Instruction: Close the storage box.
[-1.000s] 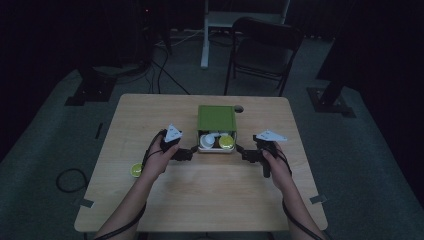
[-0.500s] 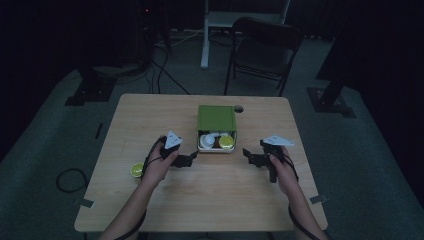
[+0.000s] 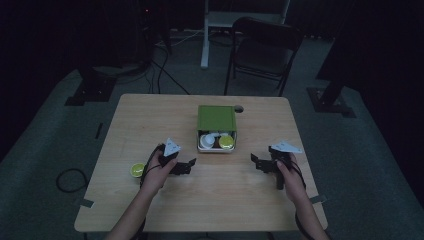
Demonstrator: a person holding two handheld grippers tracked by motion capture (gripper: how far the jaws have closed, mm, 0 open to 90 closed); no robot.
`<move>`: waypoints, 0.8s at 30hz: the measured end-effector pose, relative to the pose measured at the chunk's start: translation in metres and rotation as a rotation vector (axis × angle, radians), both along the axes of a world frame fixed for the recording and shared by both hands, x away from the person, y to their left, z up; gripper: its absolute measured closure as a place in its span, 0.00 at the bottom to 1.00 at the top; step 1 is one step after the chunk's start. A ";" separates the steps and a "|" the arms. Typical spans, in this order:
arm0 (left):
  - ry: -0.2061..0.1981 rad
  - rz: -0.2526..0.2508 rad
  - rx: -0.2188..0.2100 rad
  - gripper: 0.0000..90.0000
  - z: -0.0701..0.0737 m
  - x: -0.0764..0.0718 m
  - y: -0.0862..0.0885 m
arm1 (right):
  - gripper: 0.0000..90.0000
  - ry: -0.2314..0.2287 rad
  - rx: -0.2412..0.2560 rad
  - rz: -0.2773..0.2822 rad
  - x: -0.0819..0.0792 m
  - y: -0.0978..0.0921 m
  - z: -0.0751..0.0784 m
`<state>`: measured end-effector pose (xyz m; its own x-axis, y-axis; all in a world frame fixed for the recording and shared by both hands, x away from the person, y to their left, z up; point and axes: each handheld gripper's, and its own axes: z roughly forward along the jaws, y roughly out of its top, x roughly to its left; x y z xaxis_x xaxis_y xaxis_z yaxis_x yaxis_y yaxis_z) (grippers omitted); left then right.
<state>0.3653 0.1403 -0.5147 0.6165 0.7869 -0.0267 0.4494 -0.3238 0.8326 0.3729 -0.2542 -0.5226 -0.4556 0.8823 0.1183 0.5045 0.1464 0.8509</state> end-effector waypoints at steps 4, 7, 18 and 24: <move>0.004 0.022 0.004 0.10 -0.005 -0.005 0.002 | 0.12 0.009 -0.001 -0.049 -0.005 -0.006 -0.004; 0.011 0.031 -0.008 0.10 -0.008 -0.008 0.004 | 0.12 0.016 0.000 -0.089 -0.009 -0.011 -0.007; 0.007 0.065 -0.020 0.10 -0.012 -0.027 0.005 | 0.12 0.057 -0.050 -0.263 -0.021 -0.024 -0.012; 0.033 0.080 -0.028 0.10 -0.017 -0.030 0.004 | 0.12 0.072 -0.106 -0.357 -0.028 -0.033 -0.016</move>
